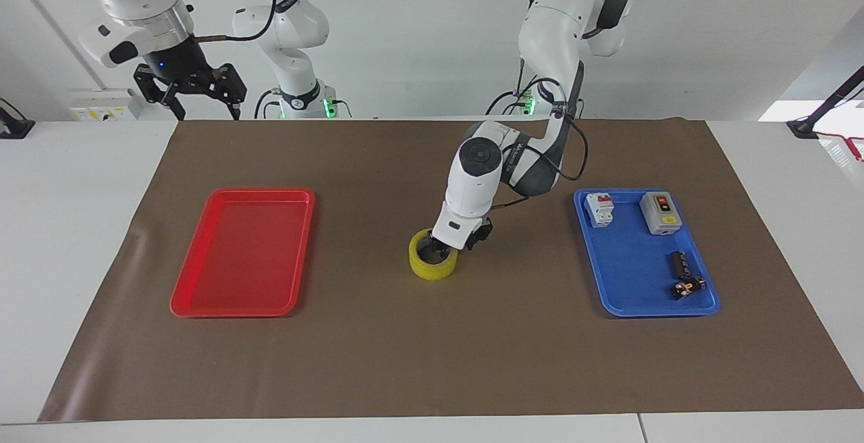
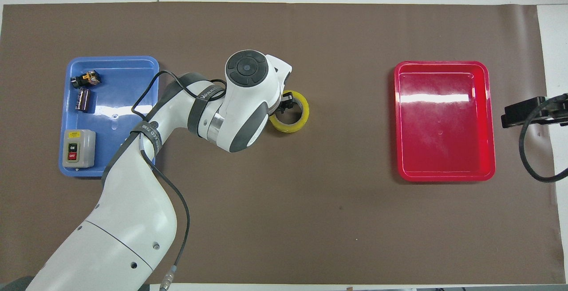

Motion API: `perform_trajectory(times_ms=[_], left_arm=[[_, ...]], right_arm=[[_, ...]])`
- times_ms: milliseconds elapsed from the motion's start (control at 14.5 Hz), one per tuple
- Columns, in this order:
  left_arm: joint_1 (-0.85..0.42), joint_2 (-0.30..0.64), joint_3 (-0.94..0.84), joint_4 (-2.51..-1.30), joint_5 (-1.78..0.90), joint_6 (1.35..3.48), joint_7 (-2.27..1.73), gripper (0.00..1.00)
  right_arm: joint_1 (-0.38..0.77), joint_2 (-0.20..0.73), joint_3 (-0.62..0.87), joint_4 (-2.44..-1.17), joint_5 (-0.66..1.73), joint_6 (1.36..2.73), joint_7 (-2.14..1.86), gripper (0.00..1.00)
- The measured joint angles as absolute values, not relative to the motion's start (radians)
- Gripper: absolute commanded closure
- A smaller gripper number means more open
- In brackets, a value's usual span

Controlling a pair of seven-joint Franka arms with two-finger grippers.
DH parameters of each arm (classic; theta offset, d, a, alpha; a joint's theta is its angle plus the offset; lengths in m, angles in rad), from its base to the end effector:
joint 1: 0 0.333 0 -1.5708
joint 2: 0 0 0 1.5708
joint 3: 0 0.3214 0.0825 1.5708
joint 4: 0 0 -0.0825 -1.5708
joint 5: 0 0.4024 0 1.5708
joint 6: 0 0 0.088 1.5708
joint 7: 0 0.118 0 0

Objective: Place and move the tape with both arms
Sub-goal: 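Set the tape roll on the table and open the left gripper, then withdraw the left gripper while the right gripper reaches the tape roll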

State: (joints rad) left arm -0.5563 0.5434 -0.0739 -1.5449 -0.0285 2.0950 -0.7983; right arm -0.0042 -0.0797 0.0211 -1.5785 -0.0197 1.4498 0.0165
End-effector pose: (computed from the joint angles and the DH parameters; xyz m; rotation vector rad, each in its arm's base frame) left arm 0.5818 -0.4176 0.3216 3.0740 0.2976 -0.0543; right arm 0.5341 0.0070 0.6490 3.1186 -0.0025 -0.0759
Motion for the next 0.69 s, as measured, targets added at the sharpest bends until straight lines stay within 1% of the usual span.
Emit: perform_trajectory(times_ms=[138,276,414,483,690], left_arm=[[-0.541,0.499,-0.051,-1.523,-0.028,2.04,-0.799,0.0],[-0.478,0.424,-0.039,-1.516,-0.026,1.951,-0.783,0.0],[-0.374,0.339,-0.034,-1.514,-0.024,1.86,-0.697,0.0],[-0.318,0.302,-0.032,-1.514,-0.024,1.817,-0.637,0.0],[-0.172,0.205,-0.03,-1.514,-0.024,1.669,-0.399,0.0]], right_arm=[[-0.004,-0.08,0.021,-1.579,-0.02,1.45,0.016,0.0],[-0.004,-0.08,0.021,-1.581,-0.02,1.45,0.016,0.0],[-0.003,-0.083,0.021,-1.596,-0.018,1.466,0.016,0.0],[0.003,-0.087,0.022,-1.614,-0.017,1.498,0.016,0.0],[0.09,-0.093,0.025,-1.665,-0.017,1.558,0.068,0.0]])
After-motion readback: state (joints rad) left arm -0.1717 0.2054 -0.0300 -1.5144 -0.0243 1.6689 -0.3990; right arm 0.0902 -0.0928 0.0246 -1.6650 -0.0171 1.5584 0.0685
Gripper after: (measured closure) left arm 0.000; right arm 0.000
